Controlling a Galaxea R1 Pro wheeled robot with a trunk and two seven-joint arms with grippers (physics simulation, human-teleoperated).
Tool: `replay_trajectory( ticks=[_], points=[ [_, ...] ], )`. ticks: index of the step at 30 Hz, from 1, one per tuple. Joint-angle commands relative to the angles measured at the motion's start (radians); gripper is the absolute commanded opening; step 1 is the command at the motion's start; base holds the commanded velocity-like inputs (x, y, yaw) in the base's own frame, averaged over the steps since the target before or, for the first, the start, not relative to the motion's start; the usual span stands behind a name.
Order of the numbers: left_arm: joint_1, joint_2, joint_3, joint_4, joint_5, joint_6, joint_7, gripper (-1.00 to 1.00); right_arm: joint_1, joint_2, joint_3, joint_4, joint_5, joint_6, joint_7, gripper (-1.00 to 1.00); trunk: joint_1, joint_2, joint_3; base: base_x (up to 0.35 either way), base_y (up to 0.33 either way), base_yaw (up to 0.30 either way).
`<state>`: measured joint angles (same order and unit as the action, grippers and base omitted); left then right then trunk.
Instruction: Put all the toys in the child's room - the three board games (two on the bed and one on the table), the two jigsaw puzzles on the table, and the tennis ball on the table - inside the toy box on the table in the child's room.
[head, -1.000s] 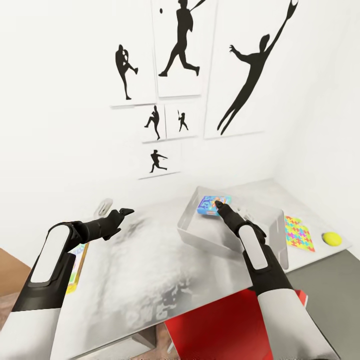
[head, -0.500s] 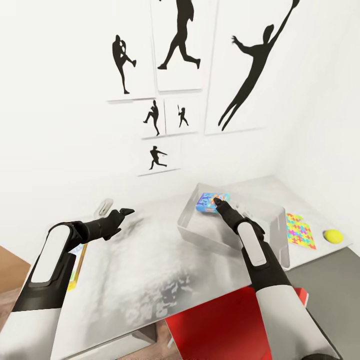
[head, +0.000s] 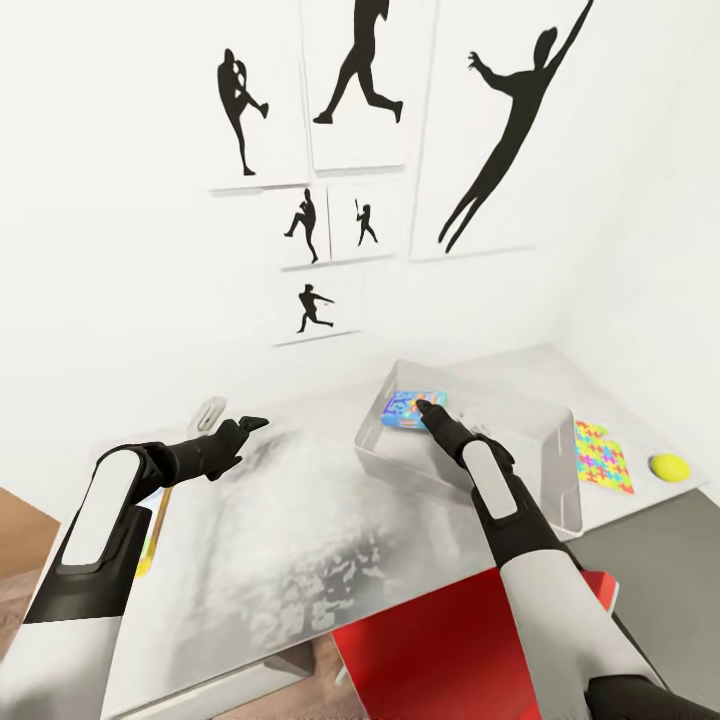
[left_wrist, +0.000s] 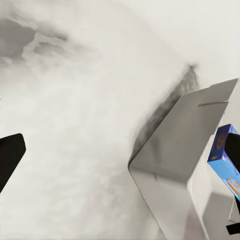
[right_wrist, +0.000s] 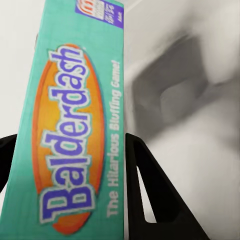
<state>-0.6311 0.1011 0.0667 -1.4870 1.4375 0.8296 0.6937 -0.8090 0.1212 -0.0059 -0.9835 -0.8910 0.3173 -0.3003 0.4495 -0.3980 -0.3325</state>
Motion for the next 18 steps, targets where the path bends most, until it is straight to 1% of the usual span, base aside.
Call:
replay_trajectory(
  ticks=[1, 18],
  points=[
    [-0.001, 0.0, 0.001, -0.001, 0.011, 0.002, 0.01, 1.0, -0.001, 0.0, -0.001, -0.001, -0.009, 0.003, -0.005, -1.0, 0.001, -0.002, -0.003, 0.0, 0.0, 0.0],
    [-0.001, 0.002, 0.0, -0.001, 0.01, 0.002, 0.01, 1.0, -0.002, -0.004, -0.007, 0.003, -0.012, 0.003, 0.003, -1.0, 0.001, -0.002, -0.03, 0.0, 0.0, 0.0]
  ],
)
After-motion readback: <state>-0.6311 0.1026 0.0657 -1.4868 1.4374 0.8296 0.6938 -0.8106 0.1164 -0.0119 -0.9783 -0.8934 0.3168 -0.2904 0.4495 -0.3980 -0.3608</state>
